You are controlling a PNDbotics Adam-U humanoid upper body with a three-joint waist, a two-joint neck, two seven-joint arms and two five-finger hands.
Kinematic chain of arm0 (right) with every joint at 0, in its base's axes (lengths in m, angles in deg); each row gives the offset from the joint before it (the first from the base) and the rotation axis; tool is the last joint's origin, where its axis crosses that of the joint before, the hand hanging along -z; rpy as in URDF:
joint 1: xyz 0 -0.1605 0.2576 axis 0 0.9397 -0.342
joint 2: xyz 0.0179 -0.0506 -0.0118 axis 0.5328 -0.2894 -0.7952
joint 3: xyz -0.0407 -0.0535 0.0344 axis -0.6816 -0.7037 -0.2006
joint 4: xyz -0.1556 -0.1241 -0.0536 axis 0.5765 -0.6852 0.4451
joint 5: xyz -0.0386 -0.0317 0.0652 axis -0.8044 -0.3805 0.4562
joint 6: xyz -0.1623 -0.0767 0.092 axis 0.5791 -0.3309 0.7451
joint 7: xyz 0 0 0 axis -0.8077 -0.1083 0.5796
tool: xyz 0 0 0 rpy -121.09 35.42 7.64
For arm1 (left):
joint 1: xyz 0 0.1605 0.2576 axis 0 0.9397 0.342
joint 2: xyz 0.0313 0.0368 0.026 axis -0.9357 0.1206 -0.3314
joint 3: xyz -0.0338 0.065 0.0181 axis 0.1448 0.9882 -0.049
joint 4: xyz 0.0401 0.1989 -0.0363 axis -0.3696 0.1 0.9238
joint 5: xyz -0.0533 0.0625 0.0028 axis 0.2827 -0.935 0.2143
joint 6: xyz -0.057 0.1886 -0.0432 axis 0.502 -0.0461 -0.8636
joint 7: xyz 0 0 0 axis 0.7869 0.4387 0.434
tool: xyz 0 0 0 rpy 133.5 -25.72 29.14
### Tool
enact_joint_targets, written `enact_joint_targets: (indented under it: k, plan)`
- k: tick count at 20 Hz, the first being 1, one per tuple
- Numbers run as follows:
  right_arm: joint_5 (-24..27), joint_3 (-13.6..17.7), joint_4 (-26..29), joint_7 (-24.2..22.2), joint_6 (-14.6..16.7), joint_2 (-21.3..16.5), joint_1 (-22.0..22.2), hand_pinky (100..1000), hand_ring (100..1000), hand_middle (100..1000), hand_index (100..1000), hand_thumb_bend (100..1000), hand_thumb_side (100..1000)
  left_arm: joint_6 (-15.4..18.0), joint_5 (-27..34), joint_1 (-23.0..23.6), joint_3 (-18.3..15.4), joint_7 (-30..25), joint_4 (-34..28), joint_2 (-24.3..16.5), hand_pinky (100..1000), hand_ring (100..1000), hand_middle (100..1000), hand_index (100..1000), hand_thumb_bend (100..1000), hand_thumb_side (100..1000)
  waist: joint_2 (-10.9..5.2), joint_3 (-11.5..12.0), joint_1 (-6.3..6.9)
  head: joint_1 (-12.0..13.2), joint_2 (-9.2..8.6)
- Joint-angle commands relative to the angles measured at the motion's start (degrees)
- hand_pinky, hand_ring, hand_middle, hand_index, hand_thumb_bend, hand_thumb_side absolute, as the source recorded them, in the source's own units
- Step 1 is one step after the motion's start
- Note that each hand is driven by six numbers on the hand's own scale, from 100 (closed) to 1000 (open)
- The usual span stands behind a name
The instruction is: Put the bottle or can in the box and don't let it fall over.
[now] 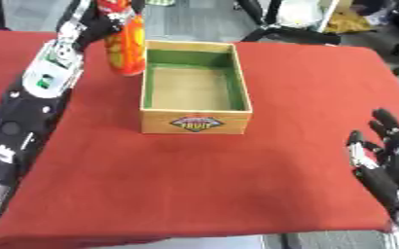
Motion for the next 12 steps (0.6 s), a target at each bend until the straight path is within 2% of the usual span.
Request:
enact_joint_targets:
  k: [1,2,3,4,5,6,7,9,12]
  plan:
    - [0.29,-0.12,0.51,-0.27,0.11,-0.51,-0.77,832,1000,976,1000,100,399,0.97,-2.76,-1.81,1.22,-1.67,1.19,2.34,775,923,403,451,100,411,-0.10,-0.45,-0.69,0.42,-0.12]
    - [0.30,-0.16,0.47,-0.29,0.10,-0.49,-0.83,832,1000,976,1000,100,400,1.30,-3.44,-1.78,1.46,-1.89,1.66,3.04,778,937,468,520,100,280,-0.10,-0.61,-0.73,0.52,-0.12]
    - [0.31,-0.23,0.43,-0.34,0.10,-0.46,-0.87,832,1000,976,1000,100,399,1.64,-4.18,-1.70,1.81,-2.07,2.02,3.72,781,949,507,565,100,221,-0.11,-0.74,-0.77,0.63,-0.12]
    - [0.32,-0.29,0.40,-0.40,0.11,-0.44,-0.91,832,1000,976,1000,100,400,2.01,-4.92,-1.59,2.16,-2.19,2.21,4.21,791,979,613,673,100,293,-0.12,-0.82,-0.80,0.71,-0.12]
    - [0.33,-0.33,0.38,-0.45,0.13,-0.42,-0.94,832,1000,976,1000,100,400,2.54,-5.89,-1.38,2.64,-2.22,2.14,4.51,799,994,667,716,147,383,-0.13,-0.84,-0.82,0.75,-0.12]
    - [0.32,-0.33,0.36,-0.49,0.14,-0.41,-0.96,832,1000,976,1000,100,405,3.08,-7.03,-1.08,3.08,-2.18,1.94,4.61,823,1000,791,817,423,534,-0.14,-0.84,-0.82,0.74,-0.12]
    - [0.30,-0.29,0.35,-0.48,0.13,-0.41,-1.00,832,1000,976,1000,100,400,3.64,-8.48,-0.57,3.57,-2.32,1.51,4.44,850,1000,887,906,582,659,-0.15,-0.80,-0.81,0.64,-0.12]
    - [0.21,-0.11,0.34,-0.35,0.10,-0.43,-1.03,832,1000,976,1000,100,400,4.52,-11.55,0.71,4.04,-3.02,0.19,3.64,896,1000,995,1000,691,734,-0.19,-0.58,-0.76,0.33,-0.12]
    - [0.01,0.21,0.37,-0.06,0.04,-0.58,-0.97,832,1000,976,1000,100,400,5.05,-15.00,3.28,3.60,-3.22,-3.94,1.19,940,1000,1000,1000,772,796,-0.26,0.08,-0.52,-0.52,-0.12]
